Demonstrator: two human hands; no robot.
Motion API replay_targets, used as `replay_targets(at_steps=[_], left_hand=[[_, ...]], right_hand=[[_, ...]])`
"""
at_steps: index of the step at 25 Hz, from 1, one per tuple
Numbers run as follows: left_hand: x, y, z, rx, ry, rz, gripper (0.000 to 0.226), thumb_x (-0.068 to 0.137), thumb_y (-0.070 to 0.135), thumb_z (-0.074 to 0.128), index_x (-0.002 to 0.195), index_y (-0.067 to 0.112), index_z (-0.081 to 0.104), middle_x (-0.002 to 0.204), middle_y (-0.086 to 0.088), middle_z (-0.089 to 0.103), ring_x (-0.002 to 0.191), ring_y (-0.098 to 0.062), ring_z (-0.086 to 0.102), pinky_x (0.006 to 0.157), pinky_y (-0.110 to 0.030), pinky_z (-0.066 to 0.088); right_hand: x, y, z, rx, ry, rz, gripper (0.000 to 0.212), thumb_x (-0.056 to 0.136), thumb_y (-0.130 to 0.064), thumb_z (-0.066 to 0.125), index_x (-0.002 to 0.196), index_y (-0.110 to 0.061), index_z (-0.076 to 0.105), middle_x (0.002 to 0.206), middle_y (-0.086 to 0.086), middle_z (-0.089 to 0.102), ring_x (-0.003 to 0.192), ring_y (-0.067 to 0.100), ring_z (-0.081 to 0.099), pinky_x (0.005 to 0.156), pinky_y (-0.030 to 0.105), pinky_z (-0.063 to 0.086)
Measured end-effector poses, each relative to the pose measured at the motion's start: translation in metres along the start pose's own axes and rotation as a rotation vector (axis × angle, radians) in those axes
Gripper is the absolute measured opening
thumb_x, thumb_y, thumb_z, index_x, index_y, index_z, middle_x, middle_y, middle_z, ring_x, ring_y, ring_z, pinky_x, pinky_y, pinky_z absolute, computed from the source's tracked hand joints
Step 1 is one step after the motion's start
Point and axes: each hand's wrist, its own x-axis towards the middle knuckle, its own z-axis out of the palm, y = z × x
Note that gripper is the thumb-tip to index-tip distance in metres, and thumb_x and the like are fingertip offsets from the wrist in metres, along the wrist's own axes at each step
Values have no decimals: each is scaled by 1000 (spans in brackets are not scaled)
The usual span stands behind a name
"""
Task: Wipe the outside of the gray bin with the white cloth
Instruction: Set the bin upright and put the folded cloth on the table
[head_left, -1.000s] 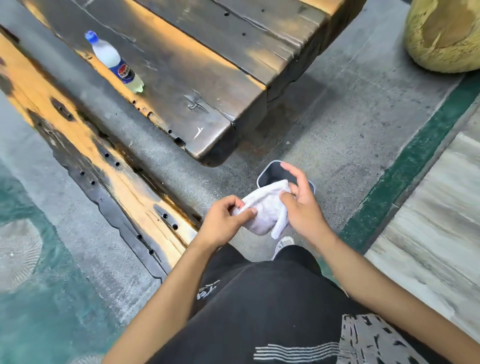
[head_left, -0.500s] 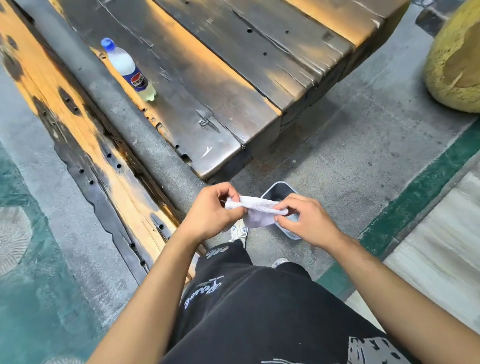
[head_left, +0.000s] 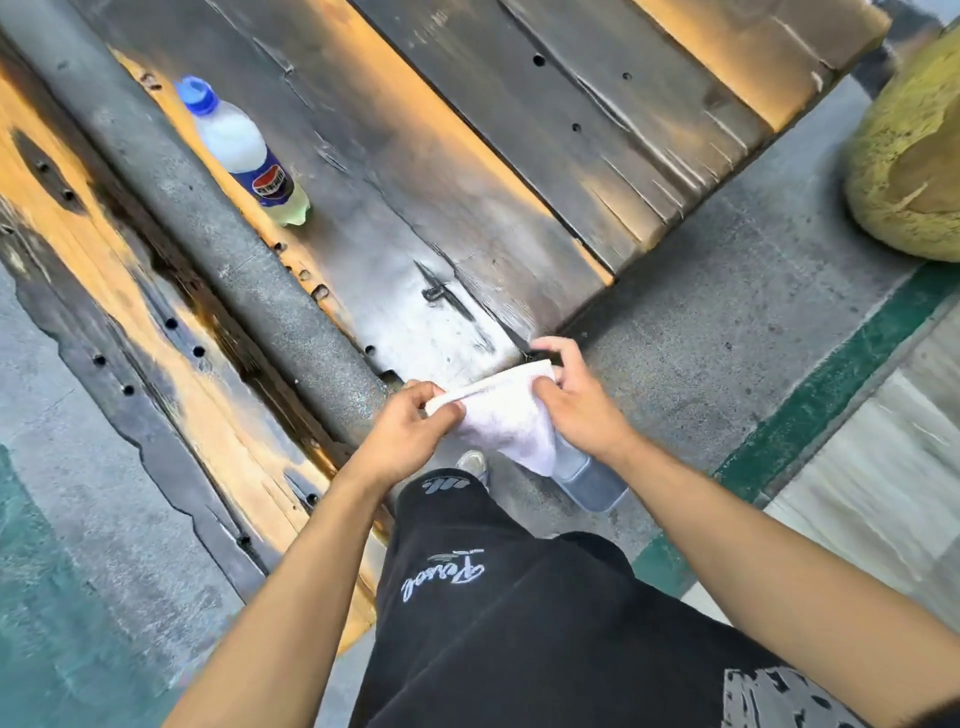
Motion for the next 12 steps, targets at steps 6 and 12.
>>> replay_targets(at_steps=[6,12], left_hand=[[40,-19,-16,-461,60,-208,19,105,27,51,95,11,51,84,-5,61,76,-20,65,77,-52,59],[58,-24,-35,-456,47,-225,33,99,26,66,117,6,47,104,0,69,90,-18,75,74,-50,64]], right_hand=[[68,9,29,471,4,391,31,90,-6,73,118,7,69,107,22,76,94,26,72,82,35,62],[99,4,54,393,-75,453,21,88,4,71,104,-7,67,102,15,76,95,30,70,91,47,54]])
